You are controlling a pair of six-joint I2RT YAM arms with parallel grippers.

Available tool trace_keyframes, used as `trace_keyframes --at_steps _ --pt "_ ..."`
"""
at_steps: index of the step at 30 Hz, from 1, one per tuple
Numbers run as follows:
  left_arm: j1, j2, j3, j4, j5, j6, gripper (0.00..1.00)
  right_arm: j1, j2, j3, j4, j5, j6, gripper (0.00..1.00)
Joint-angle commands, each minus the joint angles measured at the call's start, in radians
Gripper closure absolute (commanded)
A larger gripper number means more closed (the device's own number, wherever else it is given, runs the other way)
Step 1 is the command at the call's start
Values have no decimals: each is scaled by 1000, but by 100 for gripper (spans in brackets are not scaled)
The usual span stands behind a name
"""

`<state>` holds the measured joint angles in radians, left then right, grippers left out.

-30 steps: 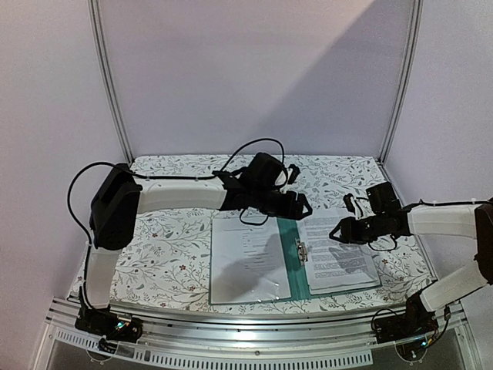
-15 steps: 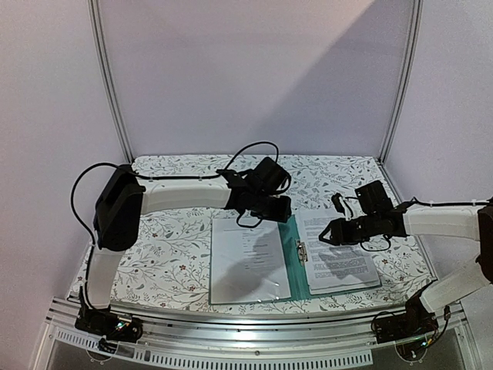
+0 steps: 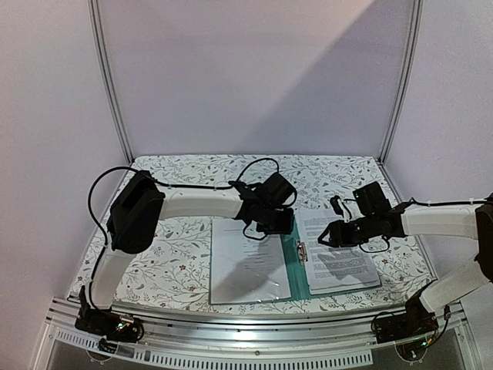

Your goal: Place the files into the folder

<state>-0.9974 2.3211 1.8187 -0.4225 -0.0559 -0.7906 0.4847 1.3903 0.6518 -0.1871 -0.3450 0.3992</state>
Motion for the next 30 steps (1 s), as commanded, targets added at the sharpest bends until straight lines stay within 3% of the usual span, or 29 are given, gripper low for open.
trace_keyframes --at_steps 1,30 --pt "-18 44 29 22 48 -39 66 11 13 8 2 12 10 52" --pt "-18 110 32 79 158 -103 76 29 29 -3 11 9 16 52"
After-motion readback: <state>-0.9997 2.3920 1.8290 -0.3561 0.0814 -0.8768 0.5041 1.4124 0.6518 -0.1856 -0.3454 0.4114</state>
